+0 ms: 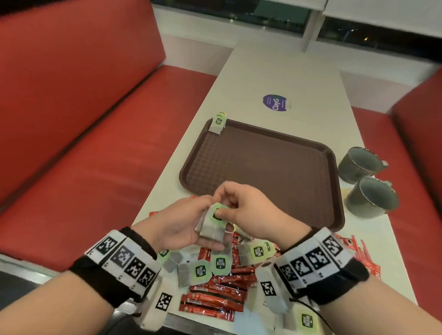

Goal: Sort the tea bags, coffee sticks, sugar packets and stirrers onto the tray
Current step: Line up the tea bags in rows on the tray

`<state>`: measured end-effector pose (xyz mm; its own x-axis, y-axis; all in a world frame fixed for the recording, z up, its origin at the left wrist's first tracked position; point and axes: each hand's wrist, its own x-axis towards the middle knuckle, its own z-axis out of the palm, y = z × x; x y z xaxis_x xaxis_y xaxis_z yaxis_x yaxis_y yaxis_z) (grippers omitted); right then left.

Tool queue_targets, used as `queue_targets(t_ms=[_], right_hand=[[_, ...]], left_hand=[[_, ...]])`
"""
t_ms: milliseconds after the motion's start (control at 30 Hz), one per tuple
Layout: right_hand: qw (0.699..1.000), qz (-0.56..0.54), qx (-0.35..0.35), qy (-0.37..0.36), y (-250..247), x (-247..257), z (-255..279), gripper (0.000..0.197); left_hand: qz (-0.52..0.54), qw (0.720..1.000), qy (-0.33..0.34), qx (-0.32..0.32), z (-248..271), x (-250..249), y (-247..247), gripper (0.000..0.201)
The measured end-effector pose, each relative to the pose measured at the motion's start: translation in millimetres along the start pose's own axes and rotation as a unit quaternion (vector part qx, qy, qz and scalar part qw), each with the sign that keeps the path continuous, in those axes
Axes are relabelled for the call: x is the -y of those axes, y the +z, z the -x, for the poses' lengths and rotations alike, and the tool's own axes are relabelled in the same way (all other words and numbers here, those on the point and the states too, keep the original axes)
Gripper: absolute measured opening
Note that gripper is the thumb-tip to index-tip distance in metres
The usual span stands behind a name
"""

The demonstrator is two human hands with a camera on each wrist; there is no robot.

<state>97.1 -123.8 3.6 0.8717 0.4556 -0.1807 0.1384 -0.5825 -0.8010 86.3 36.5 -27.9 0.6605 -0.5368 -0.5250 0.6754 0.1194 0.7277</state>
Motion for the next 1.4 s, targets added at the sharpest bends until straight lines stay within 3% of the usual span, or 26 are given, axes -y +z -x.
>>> queue_targets(t_ms=[67, 233, 333, 433, 567, 733, 867, 967, 1067, 1233, 1400], right_hand=[[0.999, 0.018, -0.048, 0.008, 10.5, -4.3, -2.3, 0.023], [0.978, 0.158, -0.127, -0.046, 21.5, -15.3, 12.5, 0.019], [0.948, 0.305, 0.011, -0.092, 29.6, -19.3, 24.7, 0.015], [0.872, 0.455, 0.133, -0.119, 40.9, -20.9, 24.8, 0.04], [0.833, 0.52, 0.139, -0.131, 46.4, -16.1, 19.5, 0.039], [0.84, 0.513, 0.131, -0.121, 36.7, -18.4, 21.6, 0.031], [0.884, 0.449, 0.108, -0.075, 20.2, -19.6, 22.3, 0.011], [0.959, 0.277, 0.06, 0.015, 4.2, -19.5, 22.9, 0.012], [0.994, 0.082, -0.007, 0.069, -7.3, -23.3, 21.6, 0.013], [0.975, -0.188, -0.06, 0.104, -2.4, -33.6, 9.2, 0.016], [0.957, -0.264, -0.054, 0.111, 2.4, -37.4, -9.8, 0.011]], left_hand=[[0.041, 0.999, -0.018, 0.025, 0.4, 4.8, -3.5, 0.051], [0.051, 0.998, 0.021, -0.016, 8.8, 12.7, -20.4, 0.027], [0.041, 0.998, 0.026, -0.051, 15.3, 11.6, -31.2, 0.021], [0.028, 0.998, 0.023, -0.059, 19.4, 12.5, -35.8, 0.021], [0.018, 0.998, 0.028, -0.052, 20.2, 15.1, -36.9, 0.029], [0.021, 0.995, 0.053, -0.087, 16.5, 15.5, -37.9, 0.028], [-0.027, 0.991, 0.071, -0.106, 12.3, 19.1, -38.2, 0.029], [-0.064, 0.985, 0.094, -0.127, 6.9, 19.8, -36.1, 0.023], [-0.083, 0.981, 0.116, -0.131, -0.1, 19.1, -32.2, 0.022], [-0.133, 0.97, 0.162, -0.12, -11.8, 10.1, -19.9, 0.021], [-0.146, 0.96, 0.183, -0.155, -25.0, 3.4, -16.7, 0.009]])
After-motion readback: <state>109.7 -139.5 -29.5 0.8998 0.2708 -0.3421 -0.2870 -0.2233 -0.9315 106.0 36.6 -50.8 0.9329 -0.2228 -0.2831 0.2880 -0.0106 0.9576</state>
